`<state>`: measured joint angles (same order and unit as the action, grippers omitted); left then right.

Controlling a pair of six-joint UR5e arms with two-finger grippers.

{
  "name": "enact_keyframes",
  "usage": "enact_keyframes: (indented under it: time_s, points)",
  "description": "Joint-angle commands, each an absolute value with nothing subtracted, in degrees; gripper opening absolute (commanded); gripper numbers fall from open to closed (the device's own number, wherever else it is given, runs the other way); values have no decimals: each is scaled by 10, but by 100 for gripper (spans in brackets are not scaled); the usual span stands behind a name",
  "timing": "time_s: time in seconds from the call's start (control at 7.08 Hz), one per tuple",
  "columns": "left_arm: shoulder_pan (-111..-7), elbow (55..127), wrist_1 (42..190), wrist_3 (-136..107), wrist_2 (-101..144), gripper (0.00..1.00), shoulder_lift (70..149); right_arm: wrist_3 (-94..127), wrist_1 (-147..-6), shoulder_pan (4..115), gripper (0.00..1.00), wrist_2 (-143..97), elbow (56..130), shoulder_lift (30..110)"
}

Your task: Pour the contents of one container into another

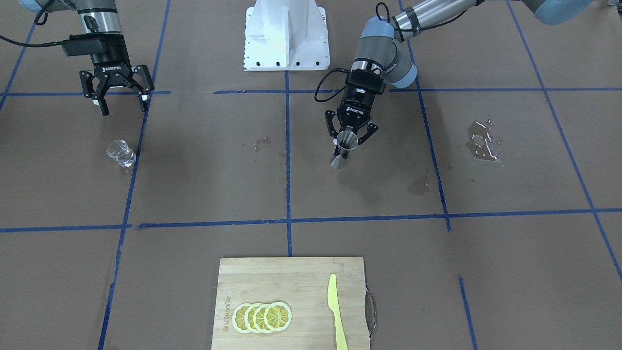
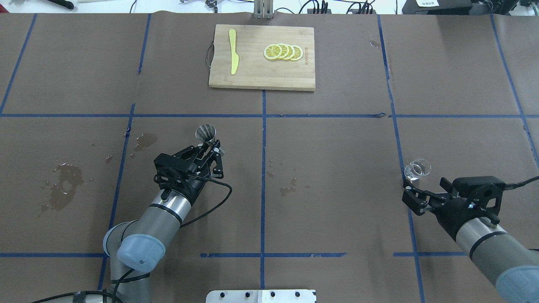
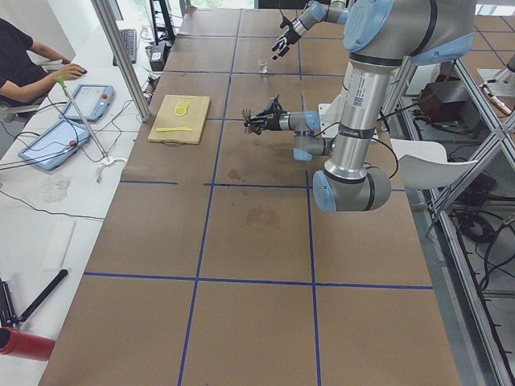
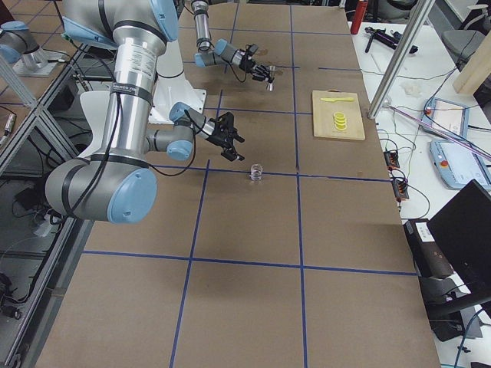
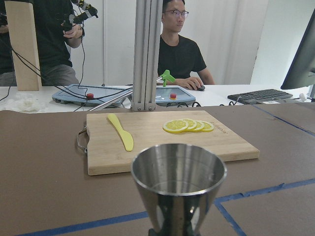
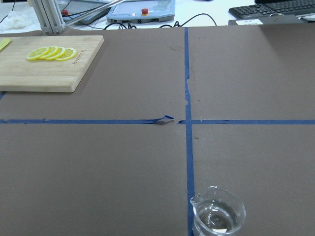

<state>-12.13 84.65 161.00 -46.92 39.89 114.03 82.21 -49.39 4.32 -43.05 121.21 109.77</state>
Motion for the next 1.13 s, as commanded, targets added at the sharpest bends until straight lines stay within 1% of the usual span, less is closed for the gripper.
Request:
enact_keyframes:
  time_s: [0.0, 0.14, 0.28, 0.42, 0.99]
  points:
    - [-121, 846, 1611, -469, 400, 0, 1142, 887, -491, -30, 99, -267, 1134, 1097]
    - [-121, 846, 1611, -470, 400, 0, 1143, 923, -490, -32, 97, -224, 1089, 1077]
    - [-121, 846, 1612, -470, 400, 0, 1145, 924, -490, -32, 96, -209, 1057, 1051]
    - [-121, 846, 1611, -470, 400, 0, 1145, 924, -490, -31, 97, -190, 1033, 1041]
    - [-121, 846, 1611, -470, 400, 0, 1145, 924, -489, -31, 96, -184, 1005, 1025]
